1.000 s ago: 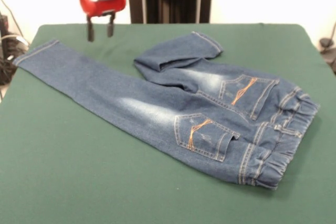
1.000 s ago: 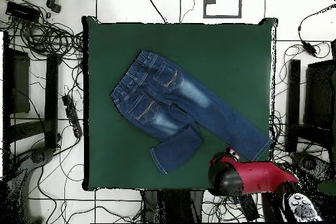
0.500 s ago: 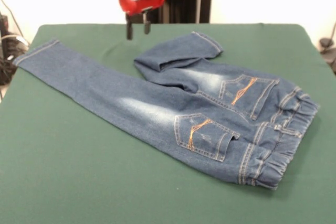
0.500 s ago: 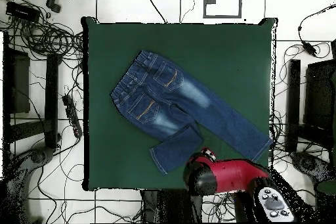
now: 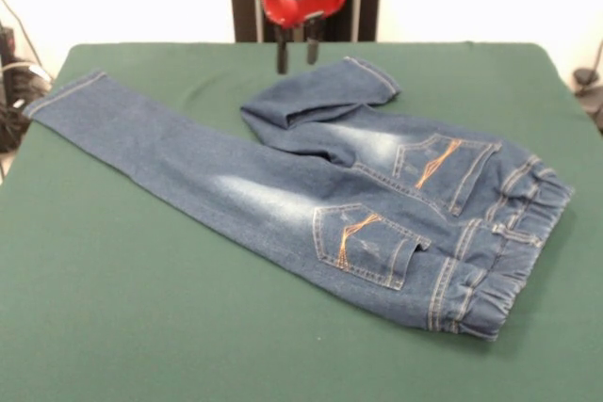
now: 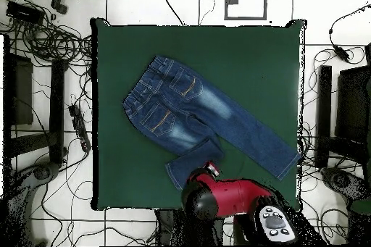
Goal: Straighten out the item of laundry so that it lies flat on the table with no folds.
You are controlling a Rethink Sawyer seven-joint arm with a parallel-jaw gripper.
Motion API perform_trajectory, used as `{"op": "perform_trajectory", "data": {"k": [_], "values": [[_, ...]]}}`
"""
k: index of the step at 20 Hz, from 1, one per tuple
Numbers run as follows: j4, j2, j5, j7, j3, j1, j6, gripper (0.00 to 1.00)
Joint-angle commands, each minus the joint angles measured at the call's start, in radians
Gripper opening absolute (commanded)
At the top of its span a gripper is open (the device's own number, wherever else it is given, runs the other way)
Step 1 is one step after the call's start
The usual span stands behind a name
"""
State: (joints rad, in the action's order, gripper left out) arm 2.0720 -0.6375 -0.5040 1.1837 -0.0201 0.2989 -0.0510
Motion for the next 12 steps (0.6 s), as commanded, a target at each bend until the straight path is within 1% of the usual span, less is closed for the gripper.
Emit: {"op": "perform_trajectory", "data": {"k": [1,4,7,11,12], "values": [[0.077,0.056,0.125,0.357,0.036,-0.05,0.138,1.0],[0.112,0.049,0.15,0.35,0.059,-0.05,0.189,1.0],[0.122,0.058,0.177,0.34,0.079,-0.054,0.199,1.0],[0.114,0.087,0.212,0.318,0.098,-0.065,0.19,1.0],[0.101,0.107,0.222,0.309,0.102,-0.065,0.173,1.0]]}}
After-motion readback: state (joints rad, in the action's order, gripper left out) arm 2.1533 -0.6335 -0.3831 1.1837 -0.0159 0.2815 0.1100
